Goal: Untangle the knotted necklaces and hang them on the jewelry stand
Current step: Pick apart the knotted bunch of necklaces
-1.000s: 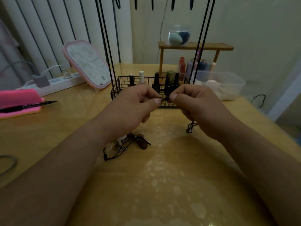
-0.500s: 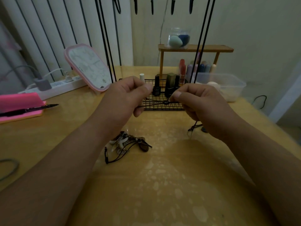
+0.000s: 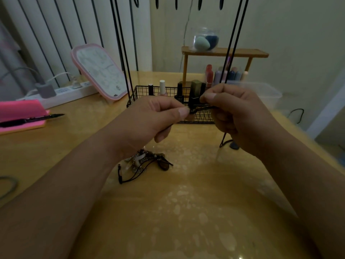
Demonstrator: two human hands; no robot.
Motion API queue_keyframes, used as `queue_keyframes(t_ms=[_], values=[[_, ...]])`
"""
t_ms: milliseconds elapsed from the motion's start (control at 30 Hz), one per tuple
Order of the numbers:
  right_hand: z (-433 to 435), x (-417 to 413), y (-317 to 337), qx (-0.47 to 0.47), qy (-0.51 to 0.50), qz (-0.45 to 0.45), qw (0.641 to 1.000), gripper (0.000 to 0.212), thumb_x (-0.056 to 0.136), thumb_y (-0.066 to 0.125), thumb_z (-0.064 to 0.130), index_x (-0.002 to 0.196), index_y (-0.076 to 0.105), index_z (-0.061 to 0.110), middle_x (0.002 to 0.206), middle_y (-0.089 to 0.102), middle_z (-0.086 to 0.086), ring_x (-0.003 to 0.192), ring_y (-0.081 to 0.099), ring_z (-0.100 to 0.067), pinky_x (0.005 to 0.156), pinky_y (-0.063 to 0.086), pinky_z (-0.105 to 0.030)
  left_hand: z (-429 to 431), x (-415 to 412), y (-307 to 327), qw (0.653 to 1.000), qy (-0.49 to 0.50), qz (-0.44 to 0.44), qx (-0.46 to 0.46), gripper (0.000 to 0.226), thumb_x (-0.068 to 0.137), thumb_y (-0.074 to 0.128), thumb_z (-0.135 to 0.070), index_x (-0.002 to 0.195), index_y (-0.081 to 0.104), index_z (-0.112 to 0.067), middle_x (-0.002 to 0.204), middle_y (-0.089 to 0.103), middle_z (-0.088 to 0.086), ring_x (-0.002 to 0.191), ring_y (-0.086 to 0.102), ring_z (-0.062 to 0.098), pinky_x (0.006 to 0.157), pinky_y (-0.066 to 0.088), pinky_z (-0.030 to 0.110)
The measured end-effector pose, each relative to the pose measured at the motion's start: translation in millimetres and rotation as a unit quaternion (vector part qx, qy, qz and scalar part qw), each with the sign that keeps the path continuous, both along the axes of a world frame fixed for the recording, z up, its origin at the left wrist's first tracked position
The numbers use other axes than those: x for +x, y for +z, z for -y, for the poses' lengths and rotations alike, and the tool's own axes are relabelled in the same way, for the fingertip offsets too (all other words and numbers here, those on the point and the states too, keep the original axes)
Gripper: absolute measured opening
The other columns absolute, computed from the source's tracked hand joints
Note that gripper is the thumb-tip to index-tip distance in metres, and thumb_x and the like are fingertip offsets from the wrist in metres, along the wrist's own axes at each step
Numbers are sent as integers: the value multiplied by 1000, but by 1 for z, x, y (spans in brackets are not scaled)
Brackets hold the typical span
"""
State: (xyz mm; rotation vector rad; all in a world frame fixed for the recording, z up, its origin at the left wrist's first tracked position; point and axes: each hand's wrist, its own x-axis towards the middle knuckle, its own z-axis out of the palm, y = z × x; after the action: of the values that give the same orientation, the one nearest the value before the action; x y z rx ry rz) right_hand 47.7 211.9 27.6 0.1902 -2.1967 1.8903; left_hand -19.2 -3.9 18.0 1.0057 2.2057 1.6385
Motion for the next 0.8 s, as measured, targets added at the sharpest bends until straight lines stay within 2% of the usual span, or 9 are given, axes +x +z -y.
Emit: queue_keyframes(t_ms=[67, 133, 200, 233, 333, 467, 567, 667, 800], values=[[-1, -1, -1, 21, -16, 1, 1000, 13, 103, 57, 14, 98, 69, 11, 67, 56, 1, 56, 46, -12, 49, 35, -23, 0, -2, -2, 1000, -8, 16, 15, 21, 103, 60, -29, 89, 74, -20, 52, 48, 6, 53, 43, 19, 89, 43, 34], [-1, -2, -3, 57, -42, -8, 997, 11, 102, 59, 15, 101, 70, 14, 81, 68, 2, 70, 61, -14, 62, 46, -25, 0, -4, -2, 999, -9, 32, 36, 20, 102, 60, -26, 93, 73, -14, 53, 45, 1, 53, 43, 19, 81, 44, 33], [1, -3, -5, 108, -62, -24, 992, 10, 100, 63, 18, 105, 71, 21, 97, 72, 7, 89, 67, -7, 76, 48, -23, -1, -4, -1, 998, -5, 38, 50, 20, 103, 60, -22, 95, 73, -10, 51, 42, -5, 52, 44, 18, 73, 45, 34], [3, -3, -5, 126, -65, -31, 989, 11, 99, 64, 19, 106, 72, 23, 101, 72, 8, 92, 67, -3, 78, 48, -20, -1, -3, -1, 998, -2, 34, 51, 20, 103, 60, -22, 91, 74, -13, 51, 41, -6, 52, 44, 18, 74, 46, 38], [7, -1, -5, 144, -40, -38, 988, 8, 100, 64, 19, 102, 72, 21, 92, 70, 6, 82, 64, -3, 72, 48, -18, -2, -1, 0, 999, 11, 19, 46, 27, 103, 60, -21, 78, 71, -23, 50, 40, -4, 52, 46, 20, 82, 48, 44], [10, 2, -4, 164, -12, -34, 986, 8, 101, 64, 23, 101, 72, 20, 84, 68, 5, 77, 62, -9, 68, 49, -27, -3, 0, -1, 999, 25, -6, 26, 23, 103, 61, -20, 80, 67, -20, 50, 45, -8, 56, 51, 21, 94, 47, 40], [9, 2, -4, 174, -23, -35, 984, 8, 101, 64, 24, 101, 72, 22, 86, 70, 5, 77, 65, -9, 69, 51, -27, -4, -2, -2, 999, 36, -18, 23, 20, 101, 63, -21, 83, 67, -16, 52, 48, -8, 53, 50, 17, 78, 51, 45], [9, 2, -4, 192, -23, -34, 981, 10, 101, 63, 28, 100, 72, 23, 86, 71, 6, 76, 66, -6, 67, 52, -22, -4, -2, -4, 998, 44, -39, 21, 19, 101, 65, -21, 84, 66, -12, 57, 52, 3, 53, 49, 18, 64, 48, 40], [10, 3, -6, 218, -16, -31, 975, 12, 101, 62, 28, 98, 72, 23, 87, 72, 8, 75, 65, -4, 65, 51, -16, -3, -2, -5, 997, 37, -65, 8, 19, 100, 67, -21, 84, 67, -12, 59, 55, 5, 53, 50, 19, 67, 53, 51]])
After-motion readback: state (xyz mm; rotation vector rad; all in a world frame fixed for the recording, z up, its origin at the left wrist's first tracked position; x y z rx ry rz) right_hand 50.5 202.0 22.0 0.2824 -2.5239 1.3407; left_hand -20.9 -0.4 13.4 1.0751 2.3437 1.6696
